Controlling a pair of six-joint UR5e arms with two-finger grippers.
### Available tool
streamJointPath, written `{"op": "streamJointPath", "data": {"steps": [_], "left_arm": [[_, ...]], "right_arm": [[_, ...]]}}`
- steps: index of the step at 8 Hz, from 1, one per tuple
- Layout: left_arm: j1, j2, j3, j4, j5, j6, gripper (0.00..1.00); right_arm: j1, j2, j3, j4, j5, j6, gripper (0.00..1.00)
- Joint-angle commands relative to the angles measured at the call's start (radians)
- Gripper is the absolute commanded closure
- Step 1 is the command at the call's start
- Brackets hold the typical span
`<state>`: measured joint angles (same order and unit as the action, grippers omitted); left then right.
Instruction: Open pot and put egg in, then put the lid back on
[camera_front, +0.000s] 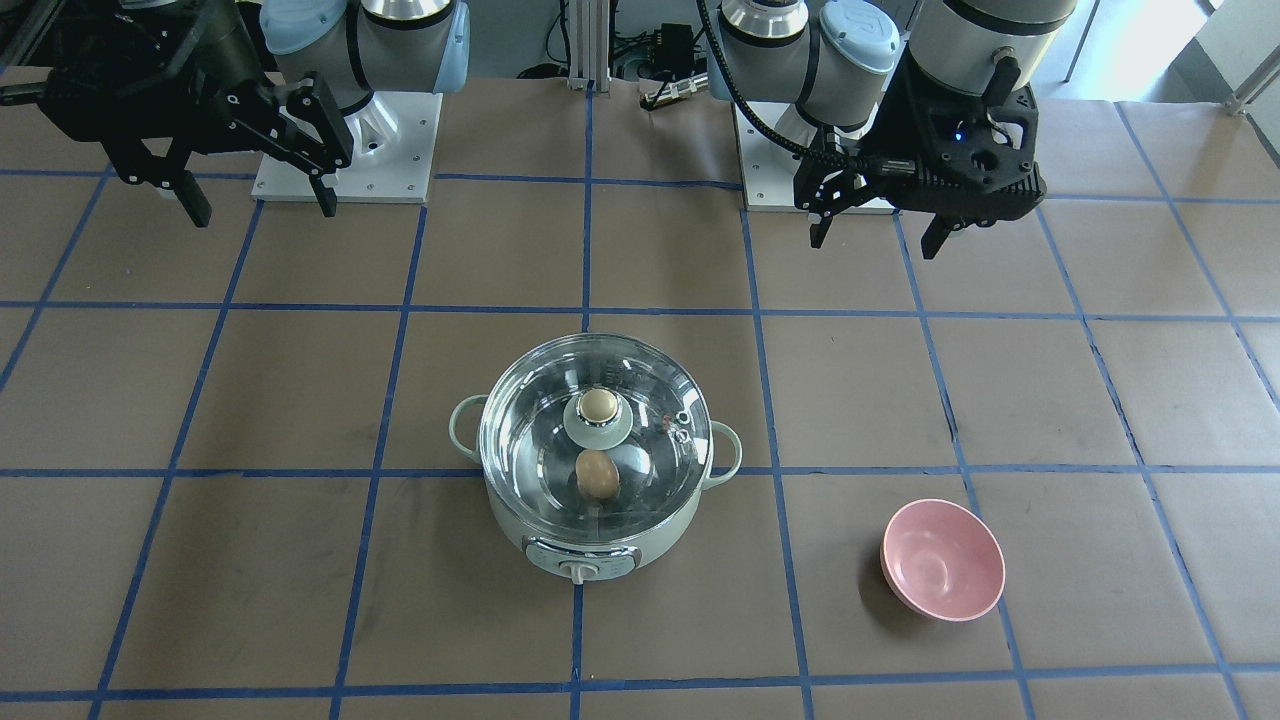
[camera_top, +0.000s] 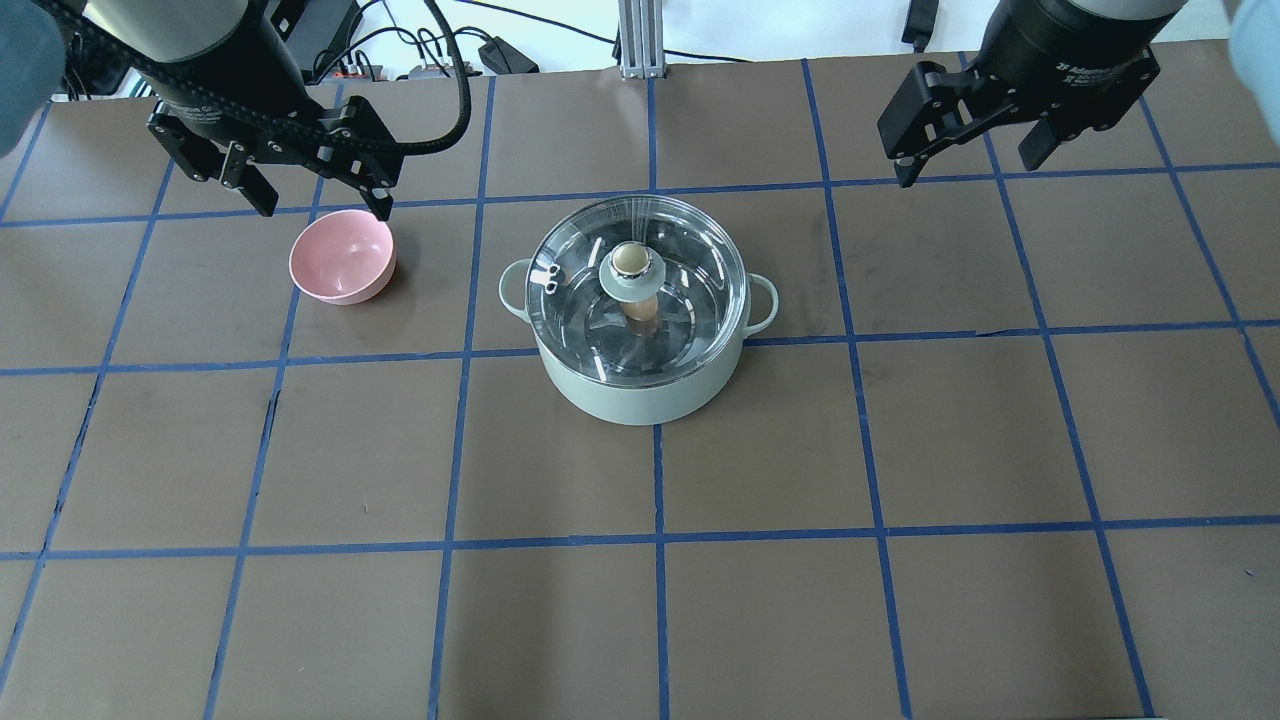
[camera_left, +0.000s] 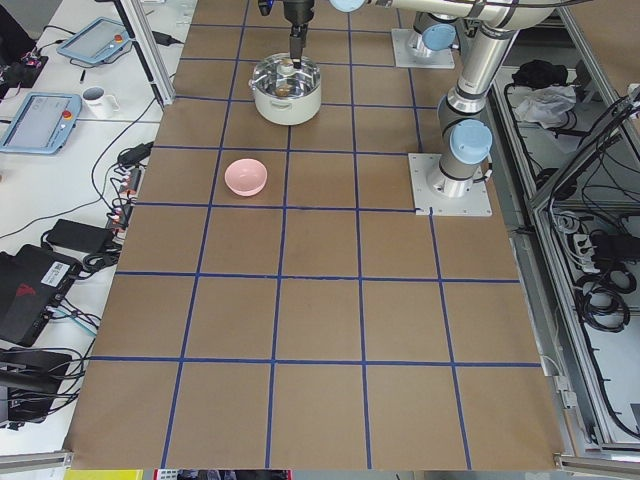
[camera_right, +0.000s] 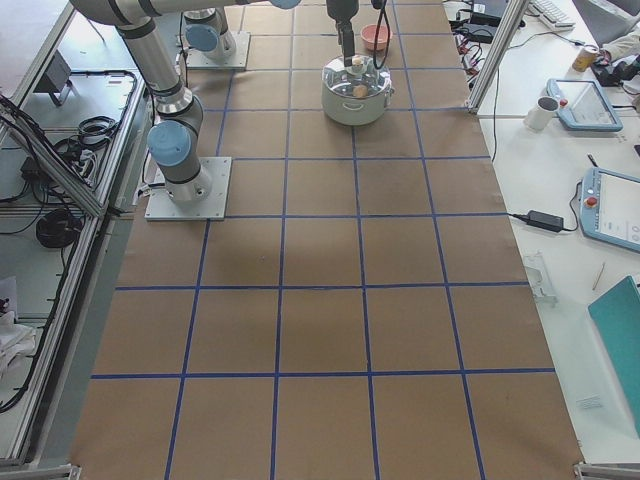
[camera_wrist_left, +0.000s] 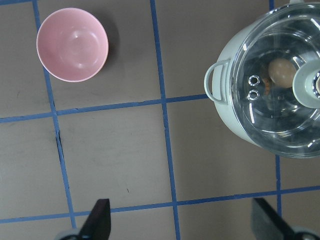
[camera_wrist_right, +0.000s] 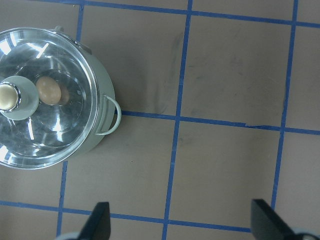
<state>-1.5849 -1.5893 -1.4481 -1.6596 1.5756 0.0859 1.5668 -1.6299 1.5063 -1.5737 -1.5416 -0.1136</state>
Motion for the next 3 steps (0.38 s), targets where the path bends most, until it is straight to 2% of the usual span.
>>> {"op": "streamJointPath", "data": {"steps": [1,3], "left_arm": [[-0.003,0.0,0.0,0.0,0.0,0.0,0.0],[-0.003,0.0,0.002,0.0,0.0,0.0,0.0]], "right_arm": [[-0.004,-0.002,0.0,0.021,0.012,-0.003,0.0],[-0.004,-0.005,0.0,0.021,0.008,-0.003,0.0]]}}
